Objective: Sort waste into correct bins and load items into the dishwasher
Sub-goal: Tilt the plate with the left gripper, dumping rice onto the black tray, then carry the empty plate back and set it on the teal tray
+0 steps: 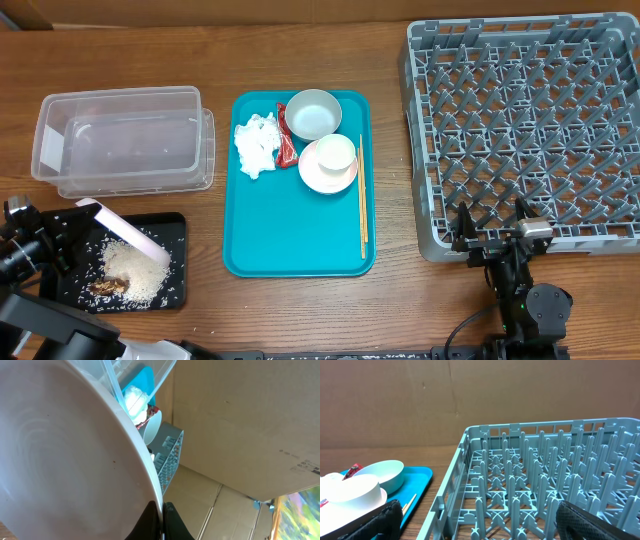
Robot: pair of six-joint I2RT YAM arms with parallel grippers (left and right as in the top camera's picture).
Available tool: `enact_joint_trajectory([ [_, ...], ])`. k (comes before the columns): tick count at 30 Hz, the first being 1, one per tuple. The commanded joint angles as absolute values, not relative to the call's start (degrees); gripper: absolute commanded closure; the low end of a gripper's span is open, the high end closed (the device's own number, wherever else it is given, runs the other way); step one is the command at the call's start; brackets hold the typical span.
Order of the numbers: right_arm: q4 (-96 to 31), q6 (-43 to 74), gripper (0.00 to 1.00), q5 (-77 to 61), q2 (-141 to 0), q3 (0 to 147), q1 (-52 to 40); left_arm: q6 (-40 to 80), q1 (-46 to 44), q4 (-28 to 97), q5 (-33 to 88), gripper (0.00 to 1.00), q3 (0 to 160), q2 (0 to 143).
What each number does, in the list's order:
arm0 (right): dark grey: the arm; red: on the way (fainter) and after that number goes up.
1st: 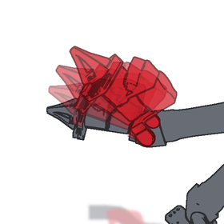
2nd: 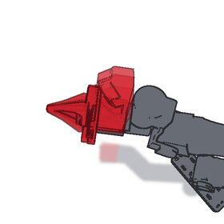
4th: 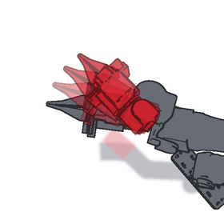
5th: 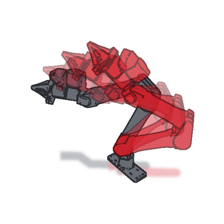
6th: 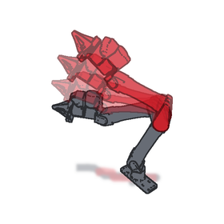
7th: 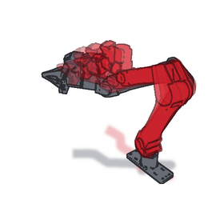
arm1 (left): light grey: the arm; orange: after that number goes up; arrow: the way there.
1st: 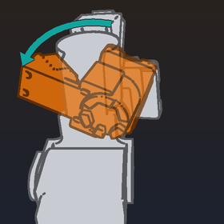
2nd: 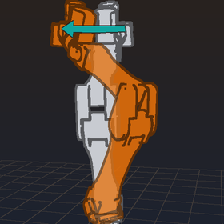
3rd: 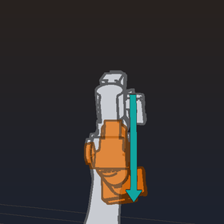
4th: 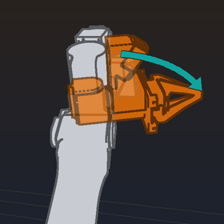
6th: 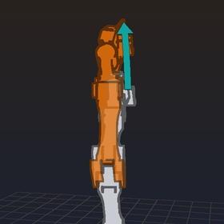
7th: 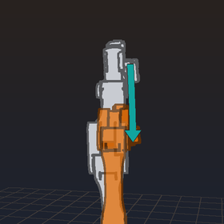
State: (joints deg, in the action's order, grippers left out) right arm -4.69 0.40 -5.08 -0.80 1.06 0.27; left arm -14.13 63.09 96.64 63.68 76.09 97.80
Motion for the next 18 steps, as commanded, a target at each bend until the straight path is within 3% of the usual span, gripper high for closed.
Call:
enact_joint_trajectory([
  [1, -4.4, 0.19, 0.0, -4.73, -0.16, 0.45, -0.1, -15.66, 62.06, 96.9, 65.6, 0.96, 75.88, 95.0],
  [8, -4.4, 0.19, 0.0, -4.73, -0.16, 0.45, -0.1, -16.29, 53.32, 96.88, 65.25, 0.96, 75.9, 87.2],
  [14, -4.4, 0.19, 0.0, -4.73, -0.16, 0.45, -0.1, -15.97, 40.71, 96.31, 64.93, 0.96, 75.9, 80.23],
  [18, -4.4, 0.19, 0.0, -4.73, -0.16, 0.45, -0.1, -9.02, 31.99, 91.9, 60.88, 0.96, 75.9, 77.49],
])
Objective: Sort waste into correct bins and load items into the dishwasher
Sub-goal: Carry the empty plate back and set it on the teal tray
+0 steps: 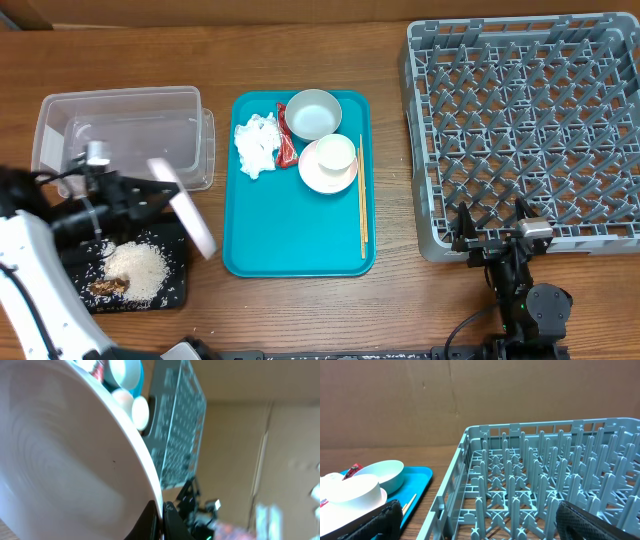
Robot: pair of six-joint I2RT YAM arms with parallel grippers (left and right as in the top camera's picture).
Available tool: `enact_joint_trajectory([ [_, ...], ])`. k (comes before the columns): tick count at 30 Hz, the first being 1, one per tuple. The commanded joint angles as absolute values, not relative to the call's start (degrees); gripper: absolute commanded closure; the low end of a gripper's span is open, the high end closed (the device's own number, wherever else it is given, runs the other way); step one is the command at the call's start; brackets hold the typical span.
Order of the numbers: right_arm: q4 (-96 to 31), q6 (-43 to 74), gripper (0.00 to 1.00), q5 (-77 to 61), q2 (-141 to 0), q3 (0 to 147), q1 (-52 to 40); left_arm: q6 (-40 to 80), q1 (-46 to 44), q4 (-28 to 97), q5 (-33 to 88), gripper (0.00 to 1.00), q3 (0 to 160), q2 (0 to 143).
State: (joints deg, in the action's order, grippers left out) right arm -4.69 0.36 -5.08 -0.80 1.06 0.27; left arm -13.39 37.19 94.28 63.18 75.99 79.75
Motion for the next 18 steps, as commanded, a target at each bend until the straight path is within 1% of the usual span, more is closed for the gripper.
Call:
enact_joint_trajectory([
  [1, -4.4, 0.19, 0.0, -4.73, -0.16, 0.45, -0.1, -6.35, 29.41, 89.93, 58.81, 0.96, 75.9, 76.99],
  [7, -4.4, 0.19, 0.0, -4.73, -0.16, 0.45, -0.1, 6.68, 13.65, 80.79, 46.57, 0.96, 75.9, 75.94],
  [11, -4.4, 0.19, 0.0, -4.73, -0.16, 0.45, -0.1, 13.56, 0.23, 72.86, 40.56, 0.96, 75.9, 76.01],
  [12, -4.4, 0.19, 0.0, -4.73, -0.16, 0.45, -0.1, 17.12, -6.15, 68.95, 35.75, 0.96, 75.9, 76.03],
  [13, -4.4, 0.19, 0.0, -4.73, -0.16, 0.45, -0.1, 19.18, -9.78, 66.96, 31.99, 0.96, 75.9, 76.07],
  [15, -4.4, 0.19, 0.0, -4.73, -0.16, 0.45, -0.1, 22.65, -16.32, 64.27, 22.55, 0.96, 75.9, 76.36],
  [18, -4.4, 0.19, 0.0, -4.73, -0.16, 0.45, -0.1, 26.57, -24.84, 63.48, 8.93, 0.96, 75.9, 77.56],
])
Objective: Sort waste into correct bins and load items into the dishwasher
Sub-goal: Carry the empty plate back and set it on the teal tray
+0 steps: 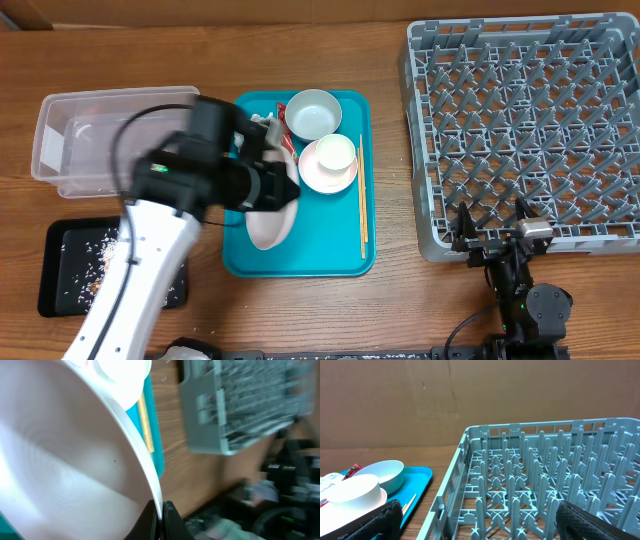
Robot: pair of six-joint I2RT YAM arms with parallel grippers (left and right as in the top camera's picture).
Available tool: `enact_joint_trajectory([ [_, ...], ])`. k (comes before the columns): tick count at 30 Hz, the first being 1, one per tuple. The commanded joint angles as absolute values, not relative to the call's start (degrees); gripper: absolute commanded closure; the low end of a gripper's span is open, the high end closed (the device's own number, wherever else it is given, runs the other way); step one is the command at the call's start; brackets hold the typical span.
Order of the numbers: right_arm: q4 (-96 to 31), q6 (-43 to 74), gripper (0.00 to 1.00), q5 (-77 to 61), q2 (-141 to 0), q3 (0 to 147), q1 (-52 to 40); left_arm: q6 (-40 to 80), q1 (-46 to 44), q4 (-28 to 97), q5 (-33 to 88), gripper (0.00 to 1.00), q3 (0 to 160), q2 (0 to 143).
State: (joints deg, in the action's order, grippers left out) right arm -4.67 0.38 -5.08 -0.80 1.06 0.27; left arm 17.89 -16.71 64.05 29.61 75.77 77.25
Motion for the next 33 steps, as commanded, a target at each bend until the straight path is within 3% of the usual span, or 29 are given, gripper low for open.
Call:
enact_joint_trajectory([
  [1, -4.4, 0.19, 0.0, -4.73, -0.16, 0.45, -0.1, 27.53, -27.31, 63.61, 5.08, 0.96, 75.9, 78.22],
  [4, -4.4, 0.19, 0.0, -4.73, -0.16, 0.45, -0.1, 31.18, -35.92, 64.38, -5.37, 0.96, 75.9, 82.19],
  [9, -4.4, 0.19, 0.0, -4.73, -0.16, 0.45, -0.1, 33.69, -42.11, 63.57, -9.85, 0.96, 75.9, 89.34],
  [24, -4.4, 0.19, 0.0, -4.73, -0.16, 0.45, -0.1, 36.07, -43.81, 64.93, -7.88, 0.96, 75.9, 104.84],
  [25, -4.4, 0.19, 0.0, -4.73, -0.16, 0.45, -0.1, 36.1, -43.81, 65.04, -7.88, 0.93, 75.9, 104.9],
  [27, -4.4, 0.19, 0.0, -4.73, -0.16, 0.45, -0.1, 36.05, -43.81, 65.08, -7.88, 0.79, 75.9, 104.9],
  [33, -4.4, 0.19, 0.0, -4.73, -0.16, 0.45, -0.1, 36.01, -43.68, 65.1, -7.92, 0.75, 75.9, 104.88],
])
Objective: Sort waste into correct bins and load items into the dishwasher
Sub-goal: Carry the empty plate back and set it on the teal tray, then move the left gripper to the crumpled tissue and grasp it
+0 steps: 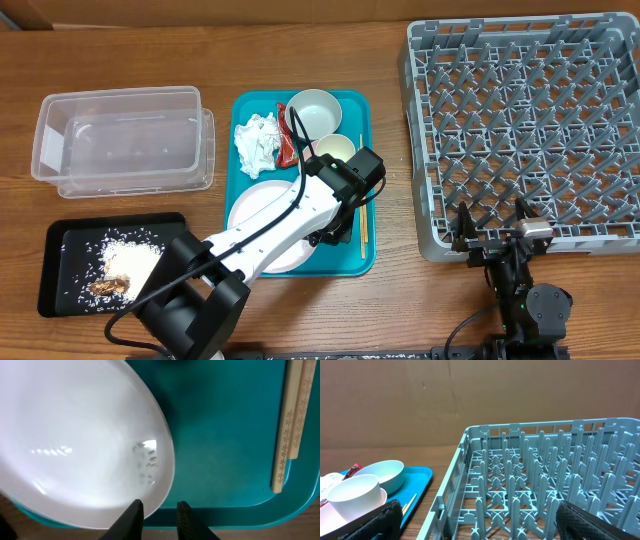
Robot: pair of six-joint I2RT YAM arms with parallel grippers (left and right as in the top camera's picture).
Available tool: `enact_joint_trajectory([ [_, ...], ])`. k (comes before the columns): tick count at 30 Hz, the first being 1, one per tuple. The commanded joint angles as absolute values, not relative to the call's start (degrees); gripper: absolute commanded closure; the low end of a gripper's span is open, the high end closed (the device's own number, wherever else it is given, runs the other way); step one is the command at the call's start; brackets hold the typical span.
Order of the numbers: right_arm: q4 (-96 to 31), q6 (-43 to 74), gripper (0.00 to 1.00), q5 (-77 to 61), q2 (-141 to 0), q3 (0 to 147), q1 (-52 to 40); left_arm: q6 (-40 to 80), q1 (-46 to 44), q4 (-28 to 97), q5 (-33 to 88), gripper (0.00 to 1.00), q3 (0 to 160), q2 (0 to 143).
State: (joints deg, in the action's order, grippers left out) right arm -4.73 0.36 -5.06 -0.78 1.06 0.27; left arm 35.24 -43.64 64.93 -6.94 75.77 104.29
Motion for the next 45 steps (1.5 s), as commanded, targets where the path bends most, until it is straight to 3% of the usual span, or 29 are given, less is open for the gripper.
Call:
enact_joint_trajectory([
  [1, -4.4, 0.19, 0.0, -4.73, -0.16, 0.45, -0.1, 35.99, -43.55, 65.19, -7.94, 0.76, 75.92, 104.88],
  [5, -4.4, 0.19, 0.0, -4.73, -0.16, 0.45, -0.1, 36.01, -42.48, 67.7, -8.29, 0.85, 77.65, 104.88],
  [14, -4.4, 0.19, 0.0, -4.73, -0.16, 0.45, -0.1, 36.05, -38.74, 77.43, -9.37, 0.95, 89.17, 104.86],
  [17, -4.4, 0.19, 0.0, -4.73, -0.16, 0.45, -0.1, 36.03, -36.45, 81.25, -9.74, 0.95, 93.93, 104.77],
  [19, -4.4, 0.19, 0.0, -4.73, -0.16, 0.45, -0.1, 36.07, -34.61, 83.22, -10.55, 0.9, 96.9, 104.68],
  [22, -4.4, 0.19, 0.0, -4.73, -0.16, 0.45, -0.1, 36.25, -31.35, 83.85, -10.85, 0.72, 100.4, 104.55],
  [23, -4.4, 0.19, 0.0, -4.73, -0.16, 0.45, -0.1, 36.51, -30.28, 83.61, -10.37, 0.57, 101.1, 104.55],
  [24, -4.4, 0.19, 0.0, -4.73, -0.16, 0.45, -0.1, 36.45, -29.23, 82.78, -9.26, 0.25, 101.38, 104.55],
  [25, -4.4, 0.19, 0.0, -4.73, -0.16, 0.45, -0.1, 36.45, -27.94, 81.52, -7.51, 0.0, 101.38, 104.55],
  [34, -4.4, 0.19, 0.0, -4.73, -0.16, 0.45, -0.1, 31.94, -24.29, 65.1, -7.18, 0.0, 101.36, 104.68],
  [39, -4.4, 0.19, 0.0, -4.73, -0.16, 0.45, -0.1, 32.38, -24.29, 58.81, -15.79, 0.24, 101.36, 106.65],
  [45, -4.4, 0.19, 0.0, -4.73, -0.16, 0.45, -0.1, 32.34, -24.27, 58.26, -26.13, 0.24, 101.36, 111.74],
])
